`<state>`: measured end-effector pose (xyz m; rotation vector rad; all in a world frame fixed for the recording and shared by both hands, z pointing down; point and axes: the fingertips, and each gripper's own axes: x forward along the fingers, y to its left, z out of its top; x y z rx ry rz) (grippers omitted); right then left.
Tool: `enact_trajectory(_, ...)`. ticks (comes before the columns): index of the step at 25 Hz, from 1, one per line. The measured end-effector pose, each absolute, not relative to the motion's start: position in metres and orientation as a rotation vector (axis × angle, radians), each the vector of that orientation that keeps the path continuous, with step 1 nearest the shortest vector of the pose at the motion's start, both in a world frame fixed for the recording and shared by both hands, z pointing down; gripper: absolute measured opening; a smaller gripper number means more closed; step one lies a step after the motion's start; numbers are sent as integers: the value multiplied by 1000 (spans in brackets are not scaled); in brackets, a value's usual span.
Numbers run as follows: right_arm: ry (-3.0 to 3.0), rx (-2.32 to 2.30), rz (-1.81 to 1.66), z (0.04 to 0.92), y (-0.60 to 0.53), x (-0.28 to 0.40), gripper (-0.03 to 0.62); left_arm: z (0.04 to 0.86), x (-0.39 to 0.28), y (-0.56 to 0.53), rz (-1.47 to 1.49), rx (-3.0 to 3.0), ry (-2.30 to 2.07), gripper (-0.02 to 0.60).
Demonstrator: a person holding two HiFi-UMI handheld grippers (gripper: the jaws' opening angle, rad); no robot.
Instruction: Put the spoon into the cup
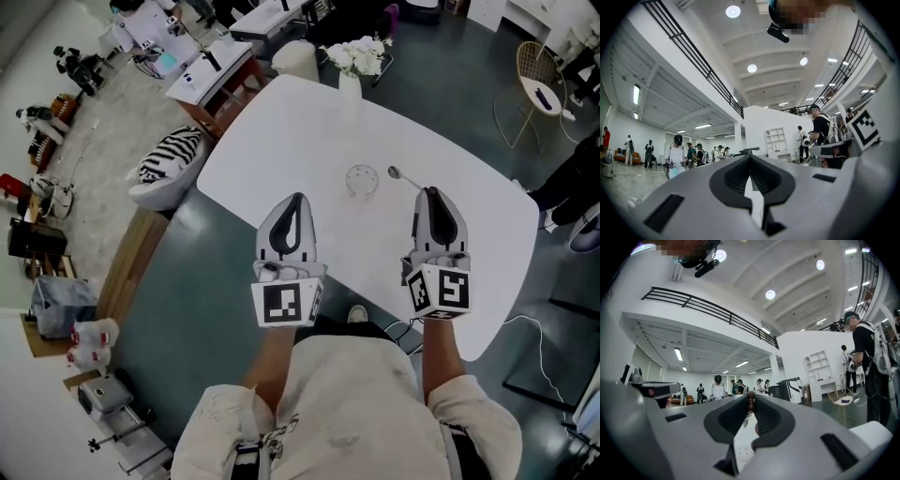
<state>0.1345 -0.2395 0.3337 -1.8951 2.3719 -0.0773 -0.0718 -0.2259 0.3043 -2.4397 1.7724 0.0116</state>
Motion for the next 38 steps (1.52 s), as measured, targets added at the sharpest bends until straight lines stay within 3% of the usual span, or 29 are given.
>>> enact_trajectory(17, 2440, -1964, -275, 405, -339, 118, 25, 362, -63, -340, -47, -2544, 1713, 3)
enact_trajectory(38, 2628, -2027, -847, 552, -388, 53, 25, 470, -75, -414, -210, -2835, 1629, 3)
